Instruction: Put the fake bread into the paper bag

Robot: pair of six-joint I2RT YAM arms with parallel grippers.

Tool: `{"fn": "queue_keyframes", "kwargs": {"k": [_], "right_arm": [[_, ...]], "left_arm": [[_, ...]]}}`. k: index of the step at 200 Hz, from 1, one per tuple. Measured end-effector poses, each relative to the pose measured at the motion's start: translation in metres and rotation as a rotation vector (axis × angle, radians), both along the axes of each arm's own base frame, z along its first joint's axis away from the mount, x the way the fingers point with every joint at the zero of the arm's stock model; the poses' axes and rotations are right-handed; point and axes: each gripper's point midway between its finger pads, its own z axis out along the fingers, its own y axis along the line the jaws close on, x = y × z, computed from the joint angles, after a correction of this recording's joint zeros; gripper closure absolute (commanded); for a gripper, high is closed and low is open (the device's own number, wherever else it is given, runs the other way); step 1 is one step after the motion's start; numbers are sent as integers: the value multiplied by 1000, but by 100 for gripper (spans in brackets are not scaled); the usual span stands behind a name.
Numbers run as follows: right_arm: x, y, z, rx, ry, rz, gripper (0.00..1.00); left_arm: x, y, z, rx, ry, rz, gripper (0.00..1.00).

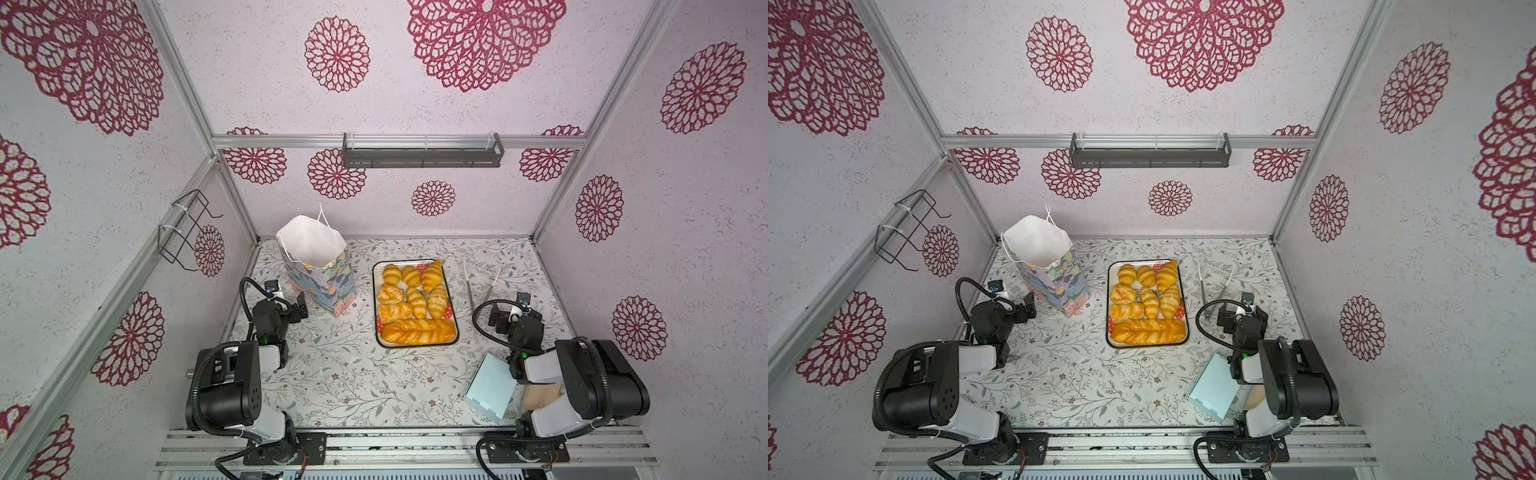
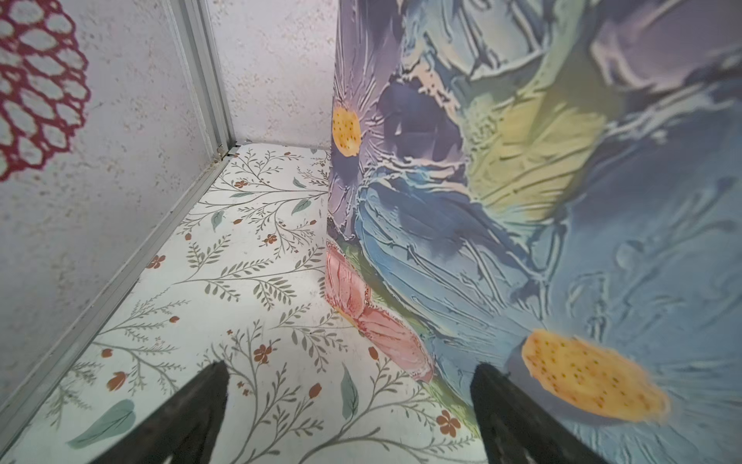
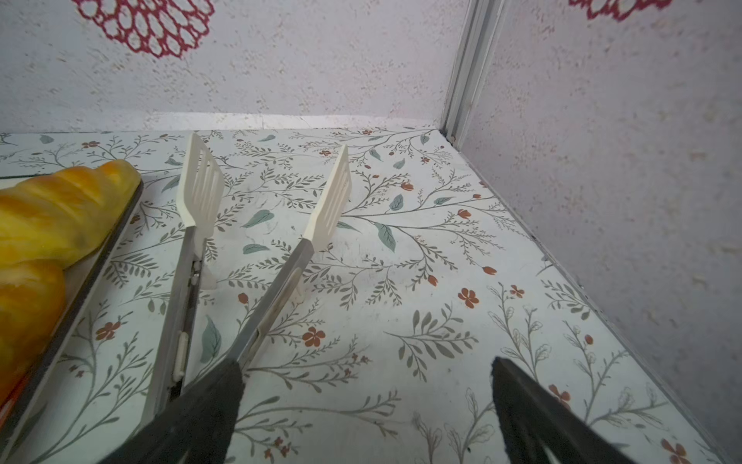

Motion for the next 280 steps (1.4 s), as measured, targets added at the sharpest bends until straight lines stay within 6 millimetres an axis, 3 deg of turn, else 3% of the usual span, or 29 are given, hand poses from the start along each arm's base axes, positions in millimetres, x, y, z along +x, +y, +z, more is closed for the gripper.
{"fn": "queue_keyframes", "kwargs": {"k": [44, 280], "right_arm": [[0, 0, 0, 0, 0, 0, 1], [0, 0, 0, 0, 0, 0, 1]], "left_arm": [[0, 10, 2, -12, -6, 51, 3], [0, 14, 2, -11, -5, 74, 3]]}}
